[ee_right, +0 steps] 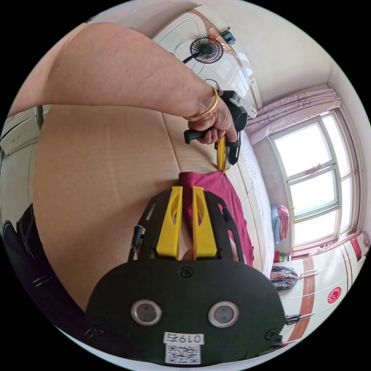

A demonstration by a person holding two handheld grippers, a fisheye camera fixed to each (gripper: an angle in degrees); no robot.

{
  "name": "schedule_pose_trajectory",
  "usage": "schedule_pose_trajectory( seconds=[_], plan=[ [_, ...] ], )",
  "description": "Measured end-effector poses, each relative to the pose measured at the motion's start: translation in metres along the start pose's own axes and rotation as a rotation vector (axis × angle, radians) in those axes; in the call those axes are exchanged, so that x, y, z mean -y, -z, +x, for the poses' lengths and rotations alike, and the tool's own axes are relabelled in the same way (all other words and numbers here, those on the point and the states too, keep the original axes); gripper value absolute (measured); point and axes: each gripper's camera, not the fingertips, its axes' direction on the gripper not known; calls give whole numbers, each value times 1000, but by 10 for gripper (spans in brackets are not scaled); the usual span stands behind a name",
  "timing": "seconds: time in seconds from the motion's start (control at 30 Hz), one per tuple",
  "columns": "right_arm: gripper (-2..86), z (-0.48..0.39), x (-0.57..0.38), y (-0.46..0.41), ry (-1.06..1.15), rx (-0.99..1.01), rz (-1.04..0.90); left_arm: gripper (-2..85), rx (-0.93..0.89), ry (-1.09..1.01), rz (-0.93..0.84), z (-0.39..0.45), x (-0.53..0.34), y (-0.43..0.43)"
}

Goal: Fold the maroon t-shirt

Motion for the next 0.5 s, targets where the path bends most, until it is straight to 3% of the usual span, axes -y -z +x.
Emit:
schedule_pose_trajectory(
  seconds=[0.27, 0.5],
  plan=[
    [71, 8, 1, 13, 23, 2, 25, 16, -73, 46, 6, -10, 10, -5],
    [90, 25, -2, 34, 15, 58, 59, 14, 16, -18, 37, 11, 17, 7]
  ],
)
